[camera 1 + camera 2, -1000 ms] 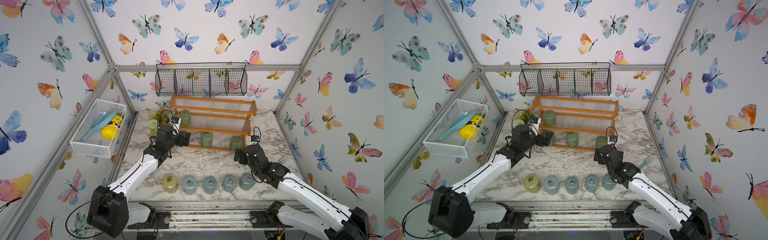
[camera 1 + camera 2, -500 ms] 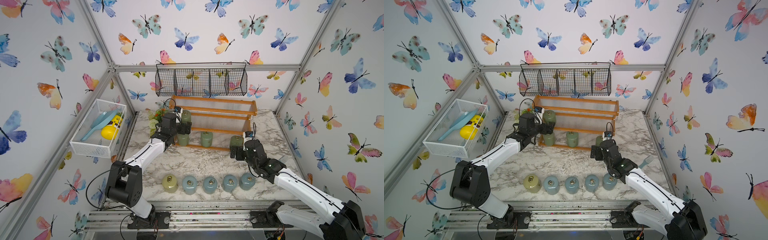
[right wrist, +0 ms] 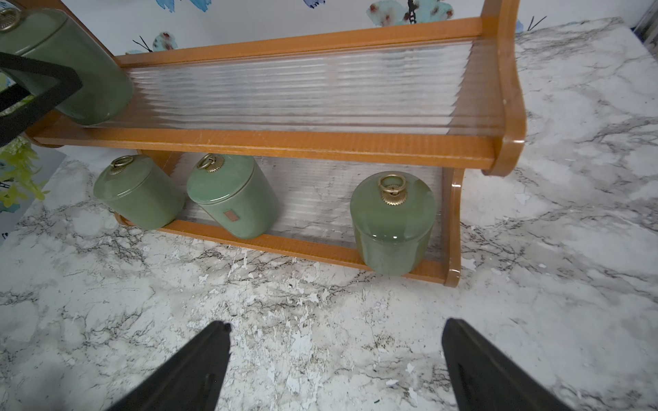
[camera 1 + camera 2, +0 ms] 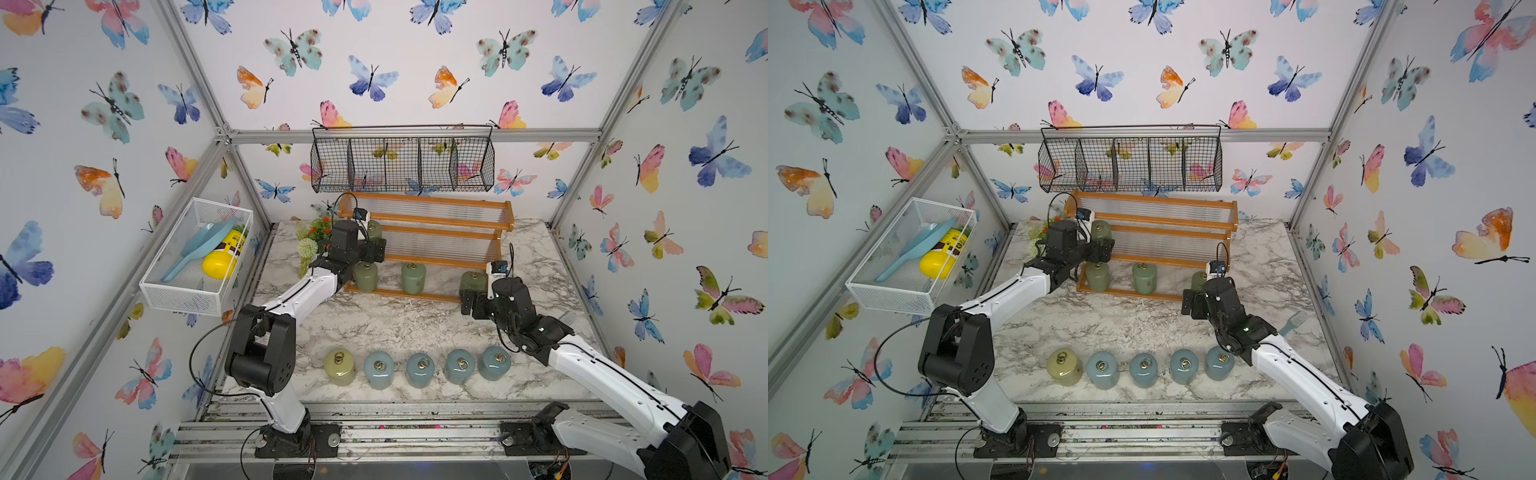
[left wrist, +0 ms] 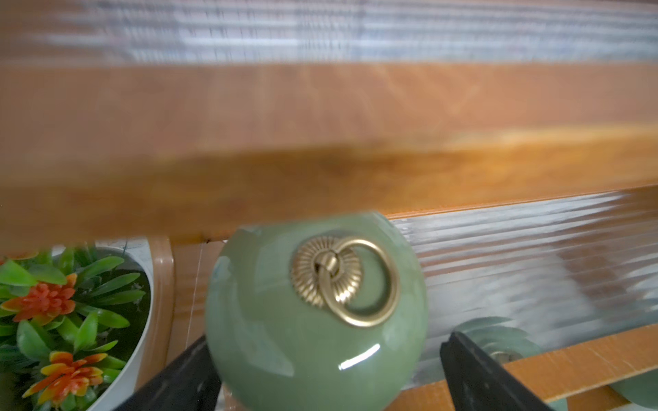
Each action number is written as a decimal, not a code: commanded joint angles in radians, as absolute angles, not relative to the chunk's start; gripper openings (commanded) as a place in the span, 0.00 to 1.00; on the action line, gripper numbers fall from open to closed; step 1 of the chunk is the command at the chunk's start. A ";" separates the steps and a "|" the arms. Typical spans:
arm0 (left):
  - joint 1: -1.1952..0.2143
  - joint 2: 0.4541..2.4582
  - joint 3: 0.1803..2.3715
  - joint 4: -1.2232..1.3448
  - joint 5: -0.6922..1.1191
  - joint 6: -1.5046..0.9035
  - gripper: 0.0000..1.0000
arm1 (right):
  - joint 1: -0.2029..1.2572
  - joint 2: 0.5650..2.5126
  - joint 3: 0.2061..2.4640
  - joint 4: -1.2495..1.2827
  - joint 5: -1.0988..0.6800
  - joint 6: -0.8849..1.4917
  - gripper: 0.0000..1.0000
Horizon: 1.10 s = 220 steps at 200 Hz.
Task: Remove the tea canisters from the shelf
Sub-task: Pick up the tea canister from the shelf.
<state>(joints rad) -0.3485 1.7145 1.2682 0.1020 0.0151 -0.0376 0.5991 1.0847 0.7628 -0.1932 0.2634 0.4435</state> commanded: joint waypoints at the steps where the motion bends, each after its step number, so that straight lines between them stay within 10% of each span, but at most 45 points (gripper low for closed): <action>1: -0.346 1.733 1.290 0.146 -0.019 -0.020 0.98 | 0.590 1.094 0.753 -0.173 0.246 0.436 0.98; 121: -0.328 1.854 1.417 0.130 0.004 -0.004 1.00 | 0.571 1.109 0.742 -0.177 0.216 0.441 0.98; 220: -0.323 1.841 1.409 0.113 0.110 0.005 0.80 | 0.569 1.106 0.729 -0.176 0.207 0.453 0.98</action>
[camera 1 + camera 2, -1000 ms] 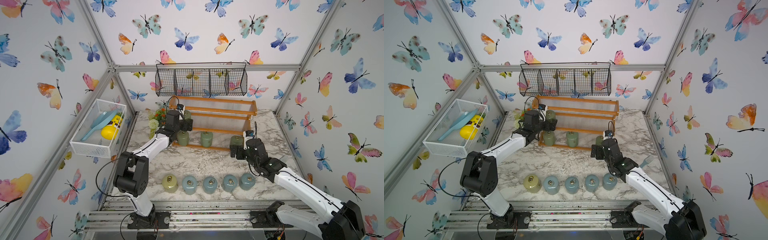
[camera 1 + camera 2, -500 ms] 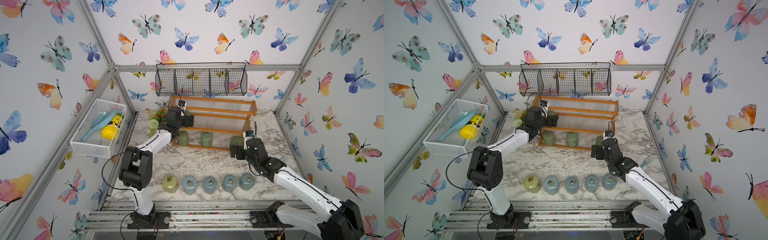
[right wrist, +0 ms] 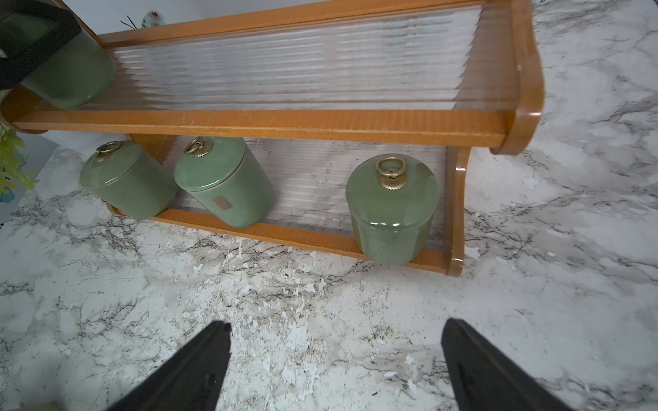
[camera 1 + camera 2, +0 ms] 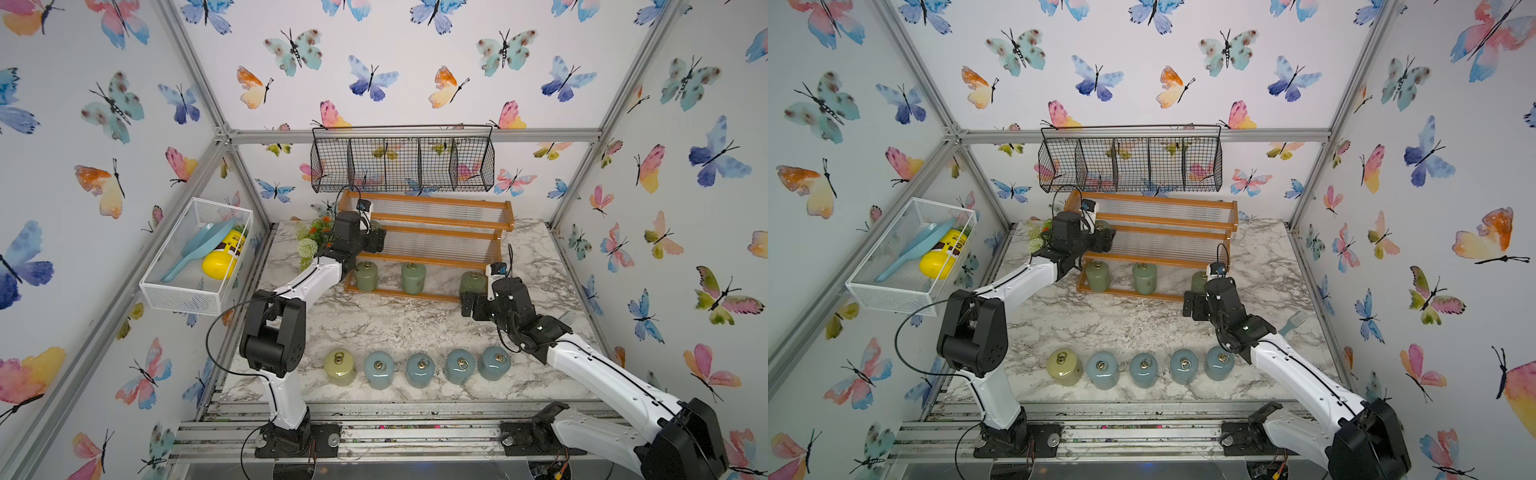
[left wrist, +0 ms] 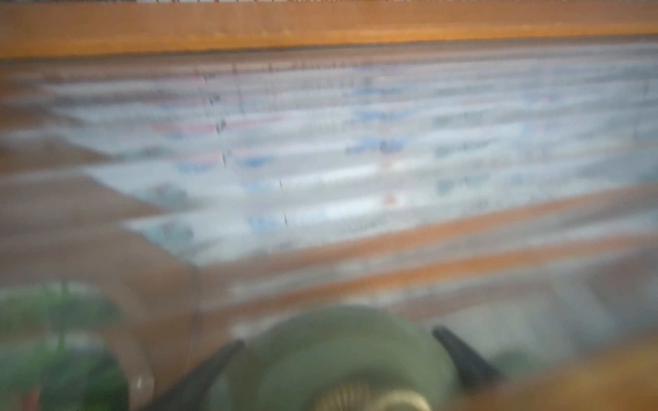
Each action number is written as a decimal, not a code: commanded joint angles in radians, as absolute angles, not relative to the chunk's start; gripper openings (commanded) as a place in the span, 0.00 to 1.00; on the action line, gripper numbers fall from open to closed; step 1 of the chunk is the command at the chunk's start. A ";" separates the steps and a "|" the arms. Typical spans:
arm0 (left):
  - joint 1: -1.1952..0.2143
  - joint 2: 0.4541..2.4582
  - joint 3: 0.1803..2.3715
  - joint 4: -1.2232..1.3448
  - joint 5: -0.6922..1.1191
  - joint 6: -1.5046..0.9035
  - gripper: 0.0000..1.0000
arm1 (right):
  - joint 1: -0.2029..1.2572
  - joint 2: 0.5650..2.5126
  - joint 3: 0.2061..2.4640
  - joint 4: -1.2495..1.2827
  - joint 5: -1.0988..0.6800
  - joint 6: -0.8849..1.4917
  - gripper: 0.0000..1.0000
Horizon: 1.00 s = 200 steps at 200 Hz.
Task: Remove the tea canisters from the shelf
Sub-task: Pick up the tea canister from the shelf.
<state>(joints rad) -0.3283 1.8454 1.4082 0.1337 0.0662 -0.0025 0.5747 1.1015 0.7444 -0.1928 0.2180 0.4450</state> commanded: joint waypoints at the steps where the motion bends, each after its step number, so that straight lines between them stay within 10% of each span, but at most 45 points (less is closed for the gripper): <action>1: -0.323 1.841 1.407 0.113 0.111 0.004 0.80 | 0.569 1.107 0.729 -0.176 0.207 0.453 0.98; 200: -0.428 1.533 1.135 0.121 0.266 0.000 0.74 | 0.561 1.076 0.710 -0.177 0.196 0.452 0.98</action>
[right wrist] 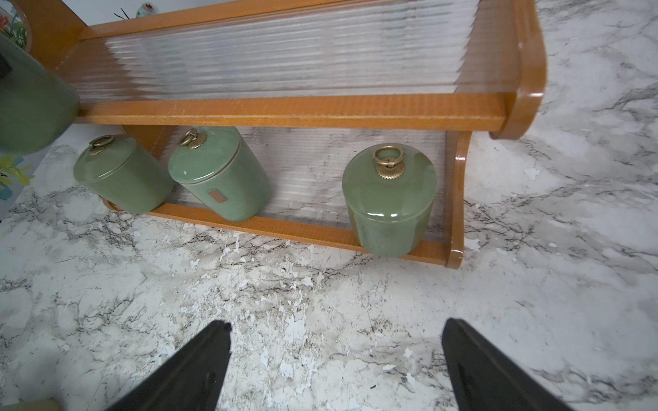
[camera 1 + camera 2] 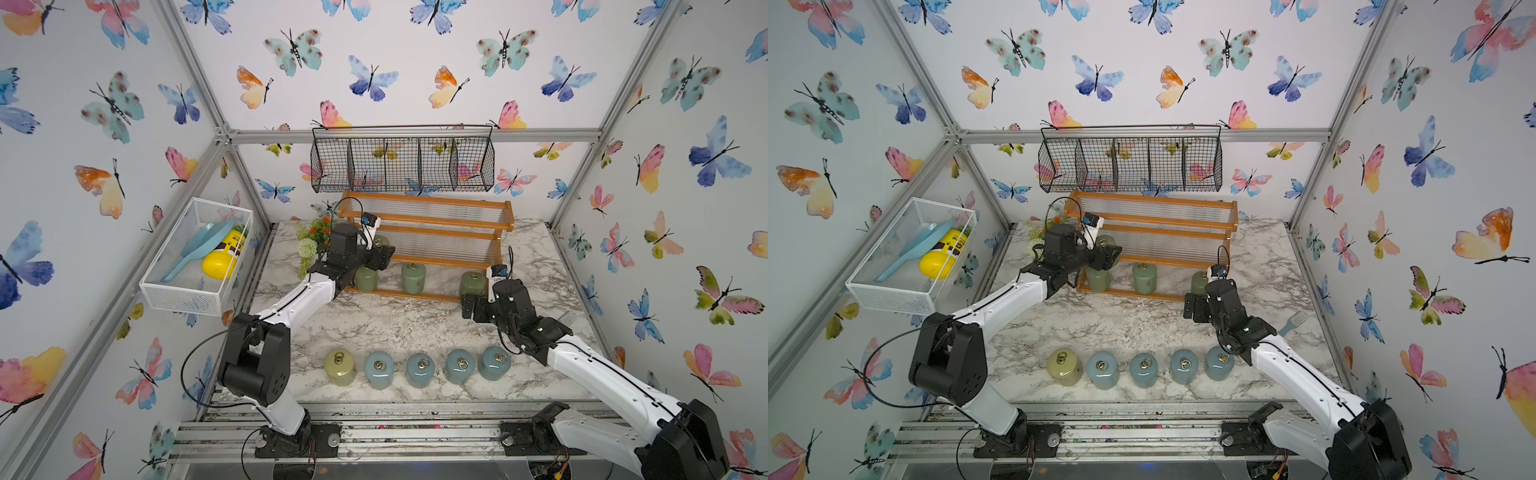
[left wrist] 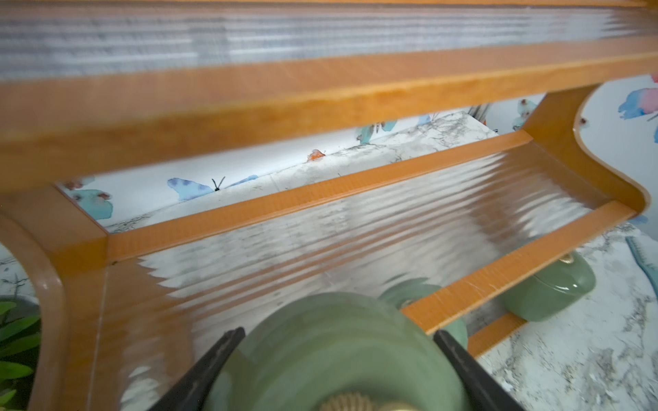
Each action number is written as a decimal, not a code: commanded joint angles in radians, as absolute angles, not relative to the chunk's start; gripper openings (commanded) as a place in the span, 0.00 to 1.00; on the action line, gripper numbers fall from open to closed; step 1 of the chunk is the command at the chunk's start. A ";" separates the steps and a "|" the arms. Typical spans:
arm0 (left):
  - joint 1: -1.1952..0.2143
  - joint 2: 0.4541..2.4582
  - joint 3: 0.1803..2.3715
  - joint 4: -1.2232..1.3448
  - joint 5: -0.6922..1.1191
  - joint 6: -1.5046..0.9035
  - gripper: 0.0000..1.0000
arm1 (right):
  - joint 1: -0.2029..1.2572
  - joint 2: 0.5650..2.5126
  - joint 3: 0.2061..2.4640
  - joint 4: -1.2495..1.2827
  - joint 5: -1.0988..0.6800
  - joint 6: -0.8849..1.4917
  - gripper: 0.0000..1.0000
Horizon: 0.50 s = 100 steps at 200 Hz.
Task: Remove the tea canisters from the shelf
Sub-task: Pick up the tea canister from the shelf.
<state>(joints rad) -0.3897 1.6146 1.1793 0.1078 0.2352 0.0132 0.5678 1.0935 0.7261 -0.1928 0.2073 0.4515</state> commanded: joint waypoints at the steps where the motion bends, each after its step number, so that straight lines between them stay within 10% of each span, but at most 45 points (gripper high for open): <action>1: -0.430 1.530 1.133 0.120 0.266 0.000 0.74 | 0.561 1.075 0.710 -0.177 0.196 0.452 0.98; 100: -0.600 1.449 0.930 0.117 0.213 -0.036 0.75 | 0.560 1.019 0.680 -0.200 0.198 0.456 0.98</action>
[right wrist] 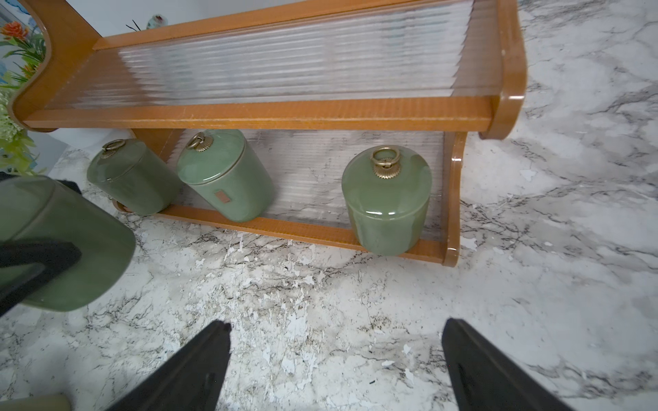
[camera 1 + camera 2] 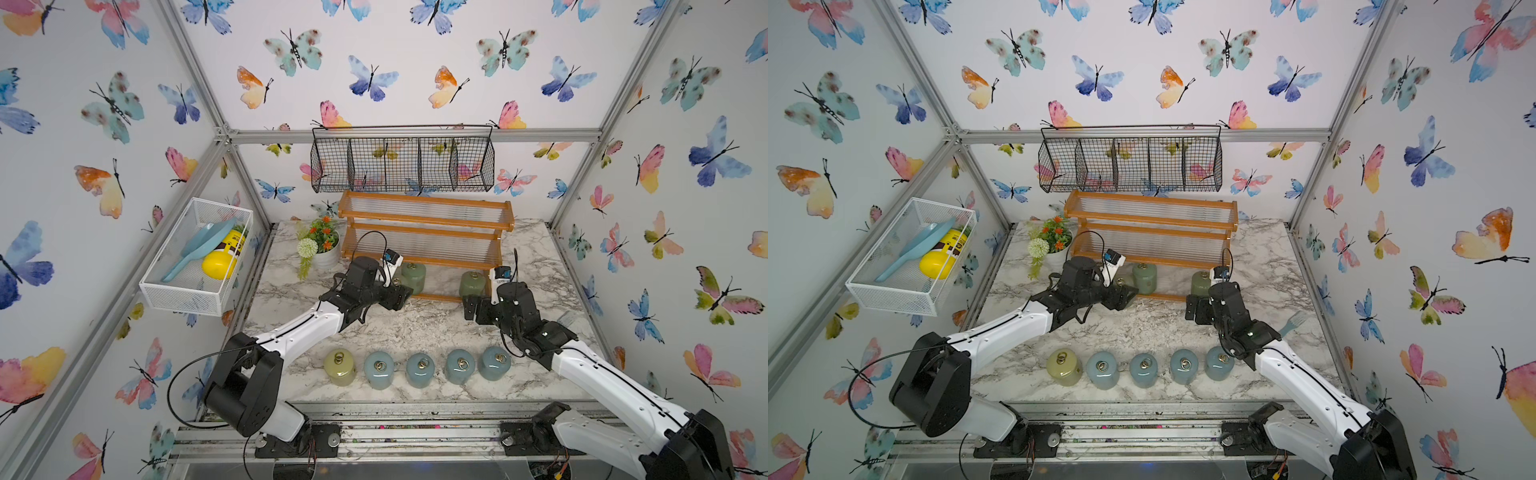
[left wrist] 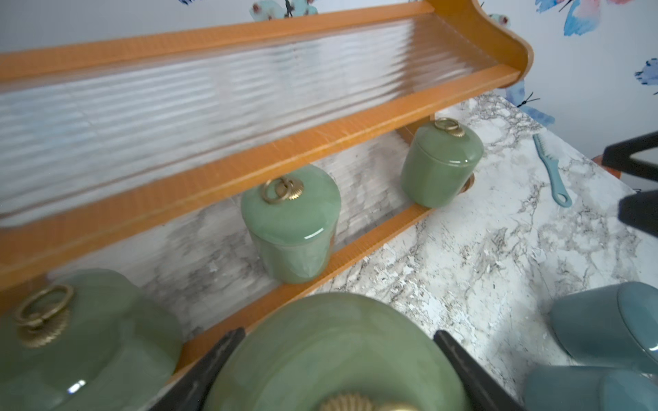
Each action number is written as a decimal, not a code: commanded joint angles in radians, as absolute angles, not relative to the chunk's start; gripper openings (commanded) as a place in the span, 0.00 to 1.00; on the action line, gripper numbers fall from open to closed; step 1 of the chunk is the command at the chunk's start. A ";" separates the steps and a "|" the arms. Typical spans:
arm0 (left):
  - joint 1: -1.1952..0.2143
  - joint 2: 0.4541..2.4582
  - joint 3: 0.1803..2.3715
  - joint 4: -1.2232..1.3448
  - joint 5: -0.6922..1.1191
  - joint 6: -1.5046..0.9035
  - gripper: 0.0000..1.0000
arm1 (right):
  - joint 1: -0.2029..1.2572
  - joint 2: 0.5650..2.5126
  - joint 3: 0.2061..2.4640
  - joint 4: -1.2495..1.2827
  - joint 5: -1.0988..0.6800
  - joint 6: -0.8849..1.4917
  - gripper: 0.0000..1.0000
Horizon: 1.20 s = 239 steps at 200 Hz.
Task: Remove the tea canisters from the shelf
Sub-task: Pick up the tea canister from the shelf, then place the tea canister at the center of the board.
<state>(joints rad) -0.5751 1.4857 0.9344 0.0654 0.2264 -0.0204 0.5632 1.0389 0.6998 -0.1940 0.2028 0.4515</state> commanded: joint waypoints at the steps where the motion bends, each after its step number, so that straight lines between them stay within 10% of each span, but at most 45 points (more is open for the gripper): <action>1: -0.601 1.450 0.930 0.117 0.212 -0.036 0.75 | 0.560 1.019 0.679 -0.199 0.198 0.457 0.99; 239: -0.773 1.712 0.858 0.301 0.210 -0.101 0.77 | 0.559 0.965 0.653 -0.246 0.216 0.467 0.99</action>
